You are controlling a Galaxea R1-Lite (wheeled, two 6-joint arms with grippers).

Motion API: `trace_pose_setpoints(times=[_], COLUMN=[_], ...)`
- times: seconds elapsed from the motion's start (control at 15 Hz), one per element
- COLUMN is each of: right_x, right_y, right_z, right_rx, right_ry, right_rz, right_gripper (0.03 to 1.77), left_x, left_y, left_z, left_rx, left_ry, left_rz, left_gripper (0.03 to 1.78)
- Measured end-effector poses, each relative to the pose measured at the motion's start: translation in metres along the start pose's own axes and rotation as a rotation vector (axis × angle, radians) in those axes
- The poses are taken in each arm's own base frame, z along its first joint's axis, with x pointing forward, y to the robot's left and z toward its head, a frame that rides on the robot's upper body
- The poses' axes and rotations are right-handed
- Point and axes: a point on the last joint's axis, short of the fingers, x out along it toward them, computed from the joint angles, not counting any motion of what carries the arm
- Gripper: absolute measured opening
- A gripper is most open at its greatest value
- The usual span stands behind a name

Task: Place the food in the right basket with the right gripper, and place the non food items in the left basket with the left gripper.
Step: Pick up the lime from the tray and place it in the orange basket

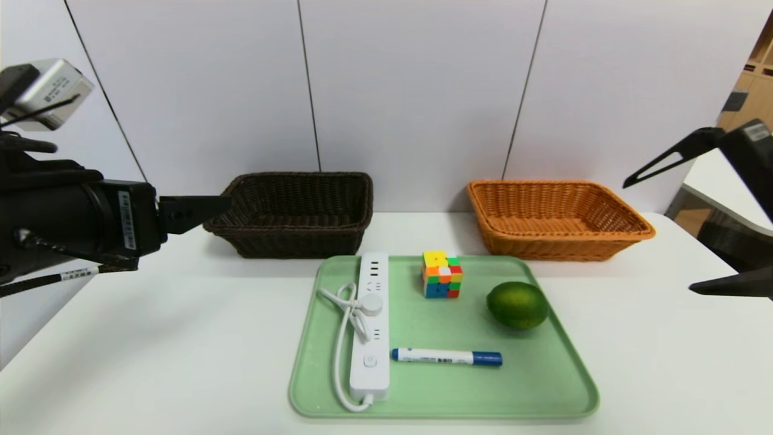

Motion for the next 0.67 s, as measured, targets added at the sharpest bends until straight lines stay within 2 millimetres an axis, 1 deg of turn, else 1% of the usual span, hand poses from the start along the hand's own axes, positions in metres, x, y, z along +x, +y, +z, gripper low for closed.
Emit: trace_pose_setpoints(times=[0.2, 0.33, 0.47, 0.53, 0.67], right_x=[0.033, 0.061, 0.086, 0.097, 0.114], right_y=[0.019, 0.027, 0.029, 0.026, 0.020], right_z=[0.008, 0.014, 0.018, 0.019, 0.018], right_rx=[0.095, 0.133, 0.156, 0.167, 0.191], right_ry=[0.108, 0.137, 0.161, 0.194, 0.269], right_rz=[-0.050, -0.108, -0.175, -0.216, -0.274], right_gripper=[1.71, 1.71, 1.71, 1.71, 1.71], left_x=[0.011, 0.014, 0.016, 0.017, 0.016], left_y=[-0.001, -0.004, -0.008, -0.011, -0.017], left_z=[-0.016, -0.021, -0.027, -0.029, -0.030], left_rx=[0.019, 0.023, 0.030, 0.035, 0.044], left_ry=[0.067, 0.058, 0.056, 0.056, 0.051], left_rz=[0.000, -0.015, -0.037, -0.049, -0.054], left_gripper=[1.69, 1.69, 1.69, 1.69, 1.69])
